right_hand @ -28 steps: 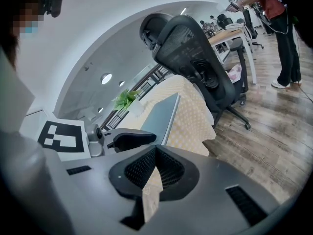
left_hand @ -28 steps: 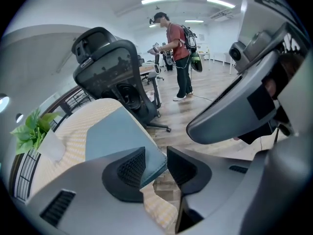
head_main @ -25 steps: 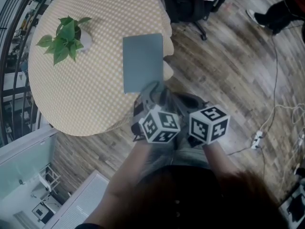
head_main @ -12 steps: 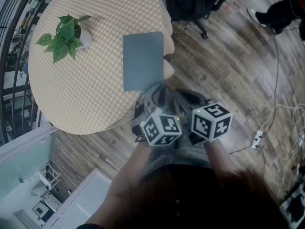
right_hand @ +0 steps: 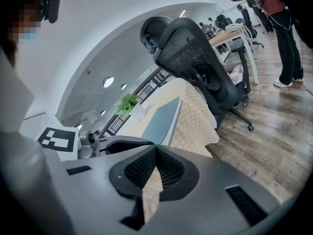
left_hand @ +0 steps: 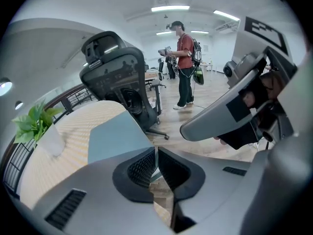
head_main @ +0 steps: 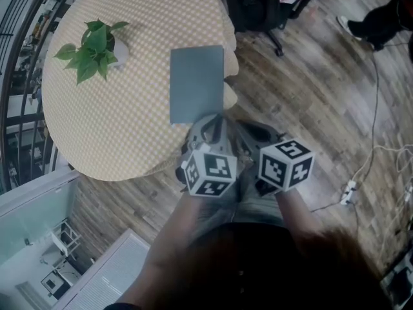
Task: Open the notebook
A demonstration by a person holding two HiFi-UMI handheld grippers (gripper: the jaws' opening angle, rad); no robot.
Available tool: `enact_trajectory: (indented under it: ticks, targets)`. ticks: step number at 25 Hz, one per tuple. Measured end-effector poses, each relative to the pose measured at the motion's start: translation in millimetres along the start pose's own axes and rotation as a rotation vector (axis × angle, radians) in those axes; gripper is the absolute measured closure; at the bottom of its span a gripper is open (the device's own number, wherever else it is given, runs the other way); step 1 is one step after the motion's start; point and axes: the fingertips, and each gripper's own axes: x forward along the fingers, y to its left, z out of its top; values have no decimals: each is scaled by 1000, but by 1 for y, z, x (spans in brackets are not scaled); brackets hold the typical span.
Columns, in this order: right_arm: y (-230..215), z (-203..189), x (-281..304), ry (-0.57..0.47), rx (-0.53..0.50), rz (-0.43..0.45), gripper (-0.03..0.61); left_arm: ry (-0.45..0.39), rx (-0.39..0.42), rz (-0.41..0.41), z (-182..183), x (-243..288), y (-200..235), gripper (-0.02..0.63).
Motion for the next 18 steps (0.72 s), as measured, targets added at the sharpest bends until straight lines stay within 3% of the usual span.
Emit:
enact_trajectory:
  ticks: [8, 18]
  targets:
    - [7, 9, 0, -6, -23, 19, 568, -71, -207, -67, 6, -8, 7, 591]
    - [20, 22, 4, 5, -68, 56, 568, -122, -325, -79, 15, -22, 16, 594]
